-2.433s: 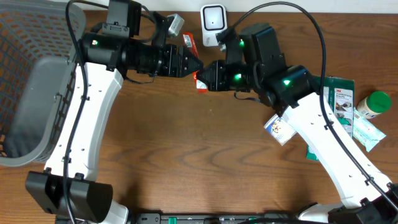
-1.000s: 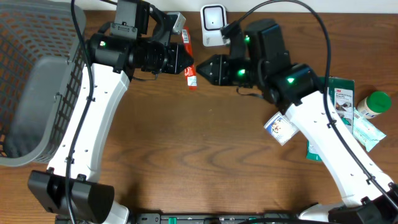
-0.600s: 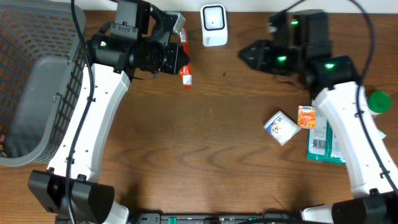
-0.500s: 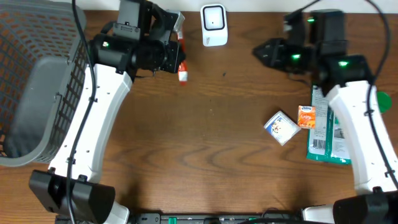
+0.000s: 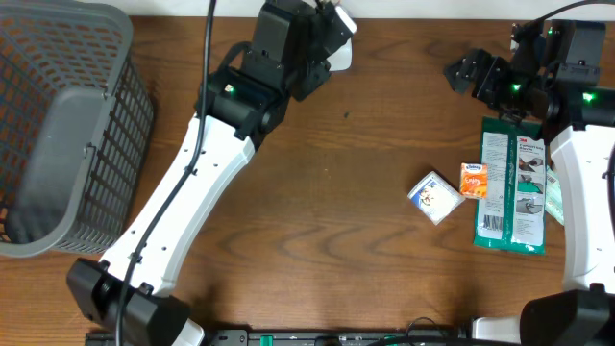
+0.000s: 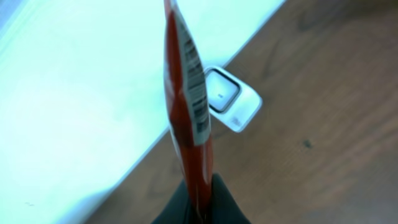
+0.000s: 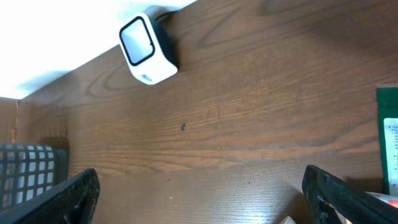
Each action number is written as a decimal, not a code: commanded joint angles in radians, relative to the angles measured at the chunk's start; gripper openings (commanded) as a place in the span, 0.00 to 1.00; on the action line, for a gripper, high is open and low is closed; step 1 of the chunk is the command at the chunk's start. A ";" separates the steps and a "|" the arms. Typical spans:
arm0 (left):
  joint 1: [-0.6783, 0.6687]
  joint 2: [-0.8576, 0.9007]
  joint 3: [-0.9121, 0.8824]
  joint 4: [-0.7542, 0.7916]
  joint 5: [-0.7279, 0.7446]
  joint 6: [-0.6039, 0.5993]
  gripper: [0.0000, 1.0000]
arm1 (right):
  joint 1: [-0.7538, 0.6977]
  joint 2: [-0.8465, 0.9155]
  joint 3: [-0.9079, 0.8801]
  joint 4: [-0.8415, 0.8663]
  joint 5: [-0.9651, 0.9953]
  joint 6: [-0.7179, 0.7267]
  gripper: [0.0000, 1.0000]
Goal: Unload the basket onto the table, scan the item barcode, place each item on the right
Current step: 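Hold the red tube barcode in front of the white scanner with left gripper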
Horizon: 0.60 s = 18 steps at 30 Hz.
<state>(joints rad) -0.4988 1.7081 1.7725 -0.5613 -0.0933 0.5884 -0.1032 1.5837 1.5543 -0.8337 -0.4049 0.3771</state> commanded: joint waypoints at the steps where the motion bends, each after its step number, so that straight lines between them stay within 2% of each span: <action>1: 0.005 0.047 -0.003 0.045 -0.053 0.092 0.07 | -0.002 -0.009 0.002 -0.001 0.023 -0.019 0.99; 3: 0.005 0.071 -0.003 0.064 -0.053 0.102 0.07 | -0.002 -0.009 0.002 -0.001 0.023 -0.019 0.99; 8: 0.005 0.142 -0.003 0.114 -0.063 0.229 0.07 | -0.002 -0.009 0.001 -0.001 0.023 -0.019 0.99; 14: 0.008 0.227 -0.003 0.288 -0.171 0.345 0.07 | -0.002 -0.009 0.002 -0.001 0.023 -0.019 0.99; 18: 0.016 0.281 -0.003 0.418 -0.189 0.396 0.07 | -0.002 -0.009 0.002 -0.001 0.023 -0.019 0.99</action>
<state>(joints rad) -0.4950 1.9568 1.7718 -0.1928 -0.2359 0.9070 -0.1032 1.5837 1.5543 -0.8337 -0.3870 0.3763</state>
